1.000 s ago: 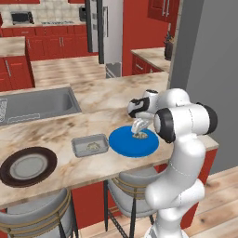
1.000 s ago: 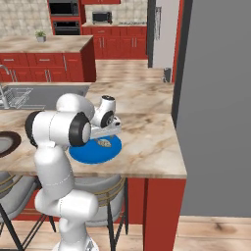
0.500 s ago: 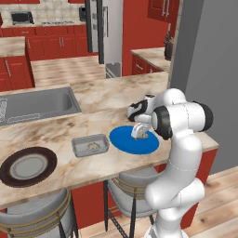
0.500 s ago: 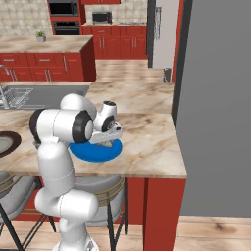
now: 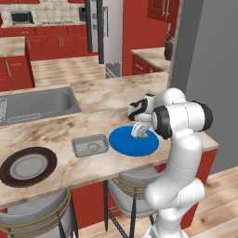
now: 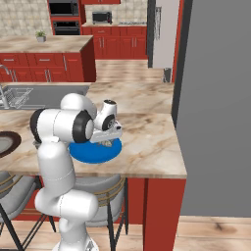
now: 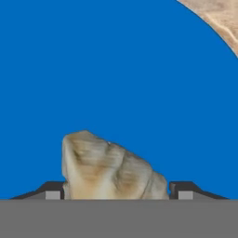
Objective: Place two dumplings into each of the tupperware containers and then place the containers in the fridge.
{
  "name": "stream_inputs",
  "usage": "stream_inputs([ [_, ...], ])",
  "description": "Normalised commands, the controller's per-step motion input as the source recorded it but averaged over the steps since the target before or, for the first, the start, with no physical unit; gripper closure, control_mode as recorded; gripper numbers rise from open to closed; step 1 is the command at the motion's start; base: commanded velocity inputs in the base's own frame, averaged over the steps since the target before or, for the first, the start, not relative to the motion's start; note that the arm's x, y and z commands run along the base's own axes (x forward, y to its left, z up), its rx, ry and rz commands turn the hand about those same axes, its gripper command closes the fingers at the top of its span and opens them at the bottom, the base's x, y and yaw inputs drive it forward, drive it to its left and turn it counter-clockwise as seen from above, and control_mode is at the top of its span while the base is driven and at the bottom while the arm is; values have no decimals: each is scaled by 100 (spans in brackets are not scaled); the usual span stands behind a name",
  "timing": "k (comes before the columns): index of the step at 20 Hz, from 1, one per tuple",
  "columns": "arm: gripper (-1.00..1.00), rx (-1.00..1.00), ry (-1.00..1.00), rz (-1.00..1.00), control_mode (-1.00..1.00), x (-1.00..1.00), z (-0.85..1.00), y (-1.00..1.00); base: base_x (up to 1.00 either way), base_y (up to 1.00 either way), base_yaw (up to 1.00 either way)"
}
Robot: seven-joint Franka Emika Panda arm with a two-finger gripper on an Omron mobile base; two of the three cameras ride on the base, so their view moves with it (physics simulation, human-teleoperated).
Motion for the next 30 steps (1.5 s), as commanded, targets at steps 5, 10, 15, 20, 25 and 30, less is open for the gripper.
stream_inputs([
  [5, 100, 2, 2, -6, -100, -20, 52, 11, 0, 0, 0],
  [10, 100, 0, 0, -10, -100, -38, 76, 63, 0, 0, 0],
  [15, 100, -1, 2, -16, -100, 0, 49, 99, 0, 0, 0],
  [20, 100, -9, 14, -16, -100, 26, 9, 100, 0, 0, 0],
  [25, 100, -11, 29, -12, -100, 39, -3, 100, 0, 0, 0],
  [30, 100, -6, 15, -7, -100, 13, -14, 90, 0, 0, 0],
])
